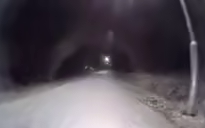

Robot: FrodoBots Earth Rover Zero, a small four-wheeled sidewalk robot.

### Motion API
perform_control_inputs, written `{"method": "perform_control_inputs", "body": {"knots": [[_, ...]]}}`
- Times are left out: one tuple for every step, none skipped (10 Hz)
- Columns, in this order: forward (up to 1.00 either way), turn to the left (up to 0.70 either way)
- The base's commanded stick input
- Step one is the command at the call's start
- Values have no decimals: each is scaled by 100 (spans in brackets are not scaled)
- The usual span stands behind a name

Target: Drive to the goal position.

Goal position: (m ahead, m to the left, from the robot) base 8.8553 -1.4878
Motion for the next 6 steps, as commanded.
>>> {"method": "perform_control_inputs", "body": {"knots": [[100, 0], [100, 0], [100, 0], [66, 0], [8, 0], [100, 0]]}}
